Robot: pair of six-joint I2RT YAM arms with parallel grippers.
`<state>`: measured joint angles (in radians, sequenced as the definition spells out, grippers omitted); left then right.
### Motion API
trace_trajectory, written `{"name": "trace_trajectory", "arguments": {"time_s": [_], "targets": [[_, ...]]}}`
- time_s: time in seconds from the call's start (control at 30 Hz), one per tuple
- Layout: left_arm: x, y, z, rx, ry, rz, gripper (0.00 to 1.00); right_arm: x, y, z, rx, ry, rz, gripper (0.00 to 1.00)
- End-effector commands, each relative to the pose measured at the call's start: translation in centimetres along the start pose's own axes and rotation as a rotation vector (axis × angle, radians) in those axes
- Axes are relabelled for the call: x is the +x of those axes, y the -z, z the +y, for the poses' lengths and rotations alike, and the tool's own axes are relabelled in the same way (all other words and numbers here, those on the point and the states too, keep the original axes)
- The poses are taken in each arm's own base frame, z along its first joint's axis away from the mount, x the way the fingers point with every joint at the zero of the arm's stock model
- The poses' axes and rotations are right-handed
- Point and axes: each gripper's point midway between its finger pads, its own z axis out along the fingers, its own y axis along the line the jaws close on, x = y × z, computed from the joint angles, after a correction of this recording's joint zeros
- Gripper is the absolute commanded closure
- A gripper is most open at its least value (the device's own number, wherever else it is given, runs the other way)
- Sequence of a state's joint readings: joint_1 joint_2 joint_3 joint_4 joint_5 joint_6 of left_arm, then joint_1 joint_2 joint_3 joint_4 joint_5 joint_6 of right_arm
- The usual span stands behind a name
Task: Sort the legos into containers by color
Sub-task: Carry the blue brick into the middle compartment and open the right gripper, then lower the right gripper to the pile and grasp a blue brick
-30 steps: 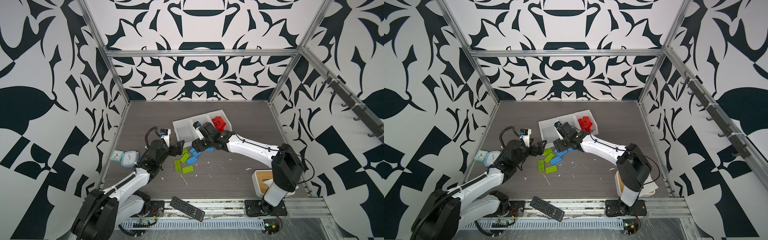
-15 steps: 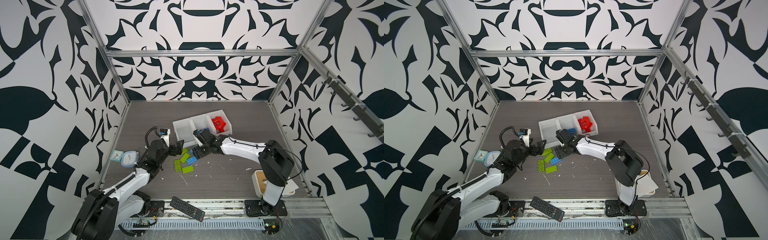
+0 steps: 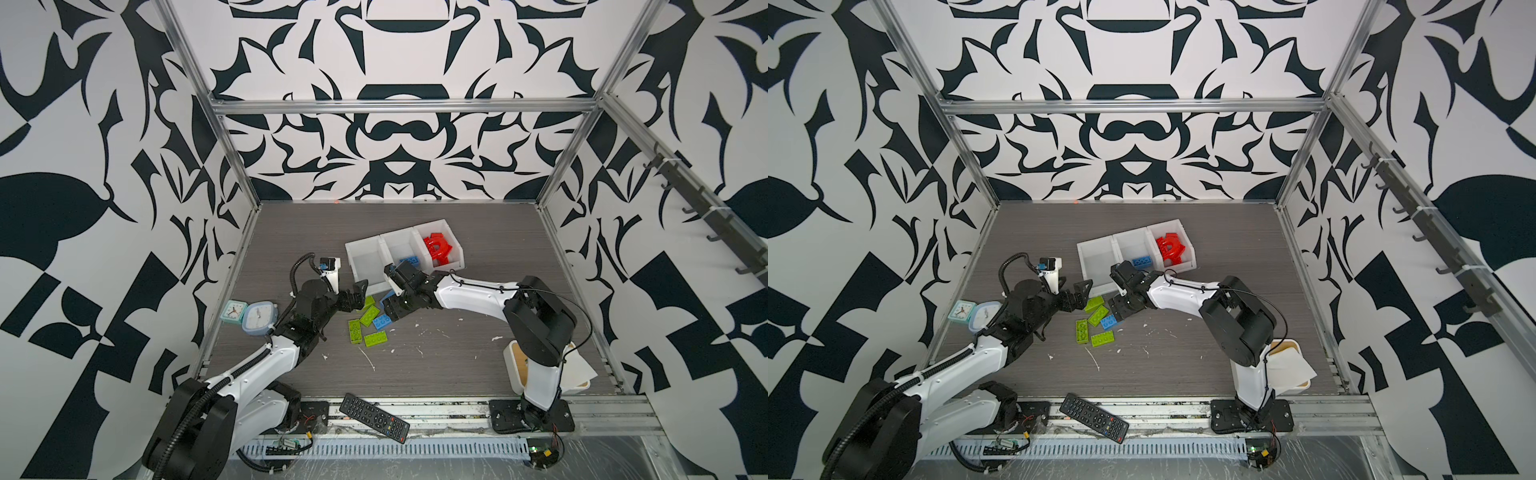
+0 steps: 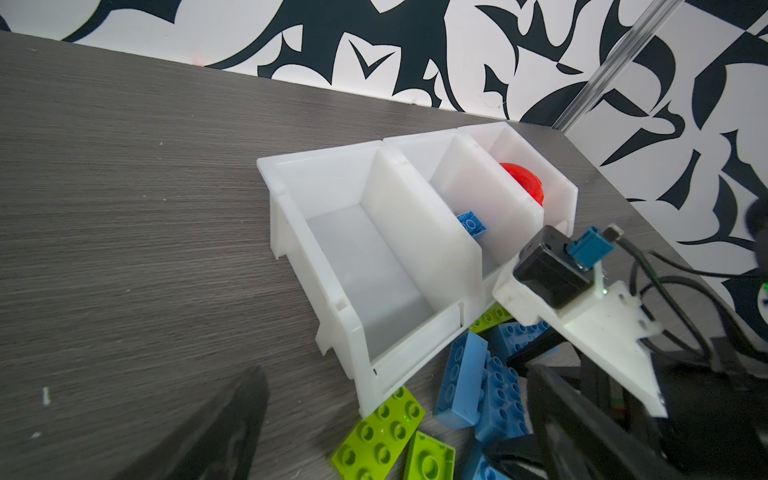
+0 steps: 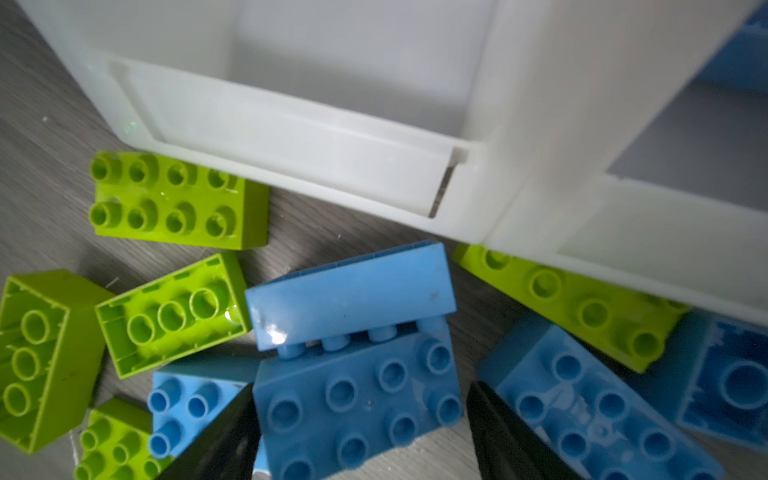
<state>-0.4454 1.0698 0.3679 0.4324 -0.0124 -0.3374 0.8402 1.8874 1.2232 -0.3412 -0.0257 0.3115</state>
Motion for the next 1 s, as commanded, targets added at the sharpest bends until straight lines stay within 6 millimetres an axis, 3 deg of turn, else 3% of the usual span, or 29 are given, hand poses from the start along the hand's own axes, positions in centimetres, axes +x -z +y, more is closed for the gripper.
{"name": "trace_trajectory", "arguments": {"time_s": [0.0, 0.2, 0.3, 0.47, 0.77, 0.97], "targets": [[-1.0, 0.3, -0.3, 0.0, 0.002, -0.029, 0.0, -0.1, 1.9, -1.0, 0.038, -0.028, -0.029, 0.21], [-1.1, 0.3, -0.3, 0.001, 0.005, -0.03, 0.0, 2.3, 3.4, -4.4, 0.062, -0.136, -0.038, 0.27], [-1.0, 0.2, -0.3, 0.002, 0.004, -0.025, 0.0, 2.7, 3.9, -4.5, 0.061, -0.1, -0.025, 0.27], [-1.0, 0.2, -0.3, 0.0, 0.001, -0.026, 0.0, 2.2, 4.6, -3.0, 0.014, -0.076, -0.036, 0.26], [-1.0, 0.2, -0.3, 0.001, 0.002, -0.026, 0.0, 0.6, 4.9, 1.8, -0.057, 0.107, -0.074, 0.26], [-1.4, 0.8, 0.2, -0.026, 0.012, -0.054, 0.0, 0.2, 3.7, 4.8, -0.106, 0.269, -0.044, 0.31]]}}
